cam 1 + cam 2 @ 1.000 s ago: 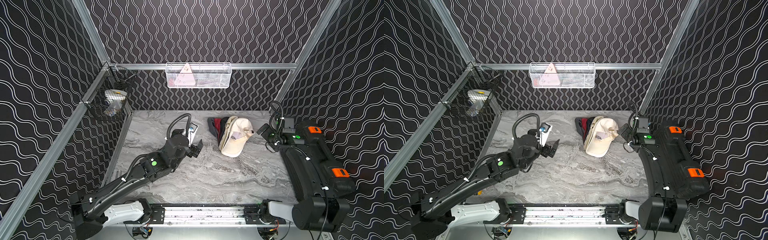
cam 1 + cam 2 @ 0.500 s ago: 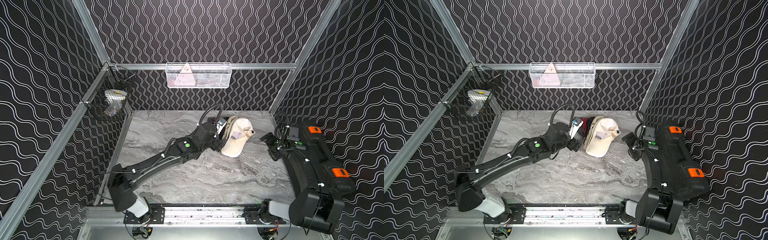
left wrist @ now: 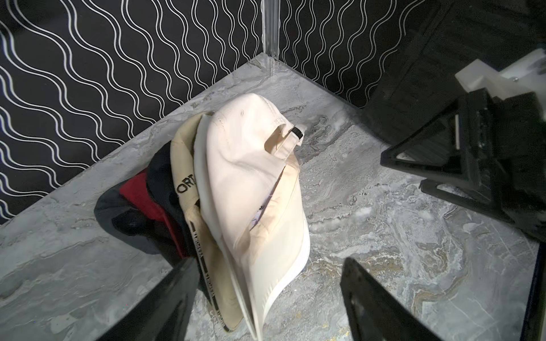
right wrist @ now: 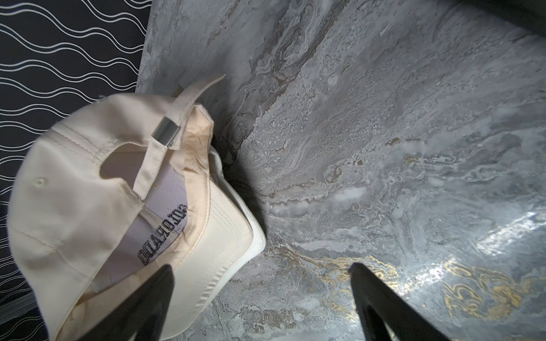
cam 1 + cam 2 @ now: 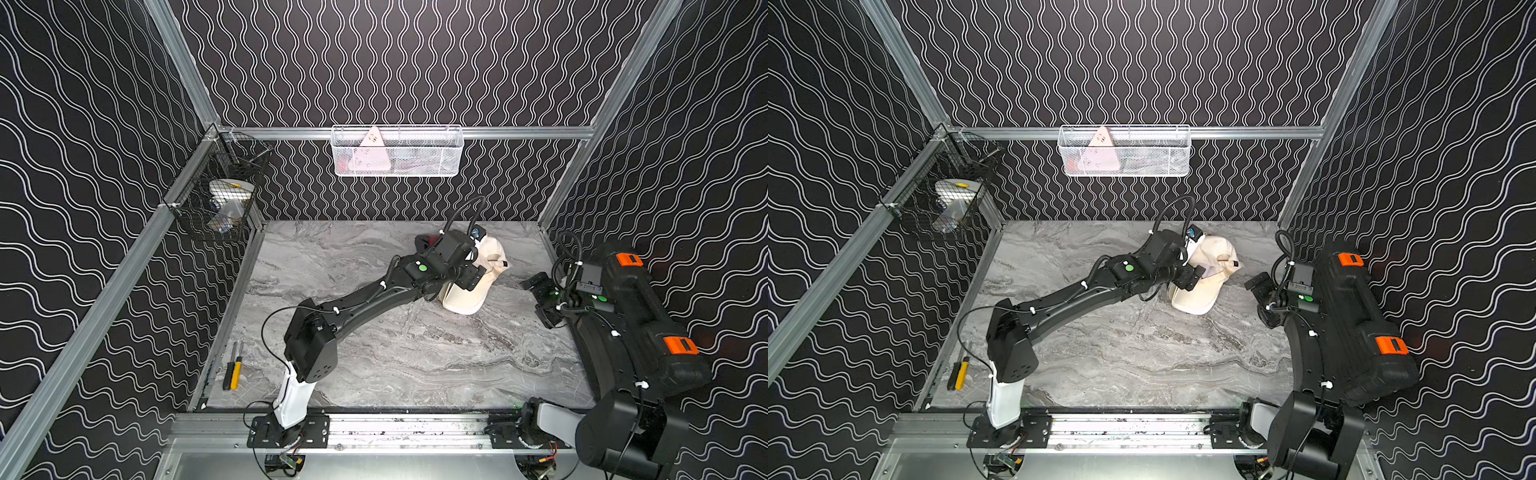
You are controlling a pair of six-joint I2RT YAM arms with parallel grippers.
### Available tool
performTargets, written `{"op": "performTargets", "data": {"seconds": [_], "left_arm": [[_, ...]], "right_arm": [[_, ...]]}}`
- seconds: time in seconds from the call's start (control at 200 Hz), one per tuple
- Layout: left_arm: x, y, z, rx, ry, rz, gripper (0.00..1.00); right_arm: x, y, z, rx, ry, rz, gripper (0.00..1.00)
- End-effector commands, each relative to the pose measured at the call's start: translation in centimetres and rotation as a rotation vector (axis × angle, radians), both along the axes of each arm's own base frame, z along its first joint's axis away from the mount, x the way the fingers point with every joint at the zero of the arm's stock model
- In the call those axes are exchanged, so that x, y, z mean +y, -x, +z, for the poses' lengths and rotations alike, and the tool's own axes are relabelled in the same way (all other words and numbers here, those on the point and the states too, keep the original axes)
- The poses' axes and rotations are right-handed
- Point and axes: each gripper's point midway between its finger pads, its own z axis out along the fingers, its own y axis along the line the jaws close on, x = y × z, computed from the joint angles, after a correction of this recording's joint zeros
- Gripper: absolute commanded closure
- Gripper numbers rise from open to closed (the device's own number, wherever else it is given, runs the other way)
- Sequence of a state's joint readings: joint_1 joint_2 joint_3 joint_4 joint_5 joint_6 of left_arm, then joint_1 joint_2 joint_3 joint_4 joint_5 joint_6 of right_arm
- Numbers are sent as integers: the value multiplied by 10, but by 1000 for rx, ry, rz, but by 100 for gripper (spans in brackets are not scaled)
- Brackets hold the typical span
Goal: Open the adjustable buckle of the baseball cap
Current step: Pick up the baseball cap.
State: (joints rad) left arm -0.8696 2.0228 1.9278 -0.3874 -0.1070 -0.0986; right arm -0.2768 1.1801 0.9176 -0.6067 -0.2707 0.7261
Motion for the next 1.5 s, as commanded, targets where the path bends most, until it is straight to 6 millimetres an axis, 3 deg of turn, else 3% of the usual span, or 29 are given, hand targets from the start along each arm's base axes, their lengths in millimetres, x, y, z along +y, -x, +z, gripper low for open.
{"op": "performTargets", "data": {"seconds": [0.0,0.51,0.69,0.786,1.101,1.286,1.491], "left_arm": [[0,-6,-12,72,23,25,22],[-14,-30,-56,176,43,67,49],[-11,-35,-57,168,37,90,76],[-10,-38,-54,167,46,99,100],[5,-32,-19,119,80,124,100],[29,-18,10,86,86,150,100],[70,7,42,35,72,184,100]], "right_arm": [[4,-4,3,-31,-36,-4,7],[8,1,2,-37,-39,13,10],[7,0,4,-41,-31,14,10],[8,1,3,-36,-39,20,10],[10,7,4,-23,-34,33,9],[12,12,24,-54,-6,68,3],[28,17,58,-136,-5,170,1]]}}
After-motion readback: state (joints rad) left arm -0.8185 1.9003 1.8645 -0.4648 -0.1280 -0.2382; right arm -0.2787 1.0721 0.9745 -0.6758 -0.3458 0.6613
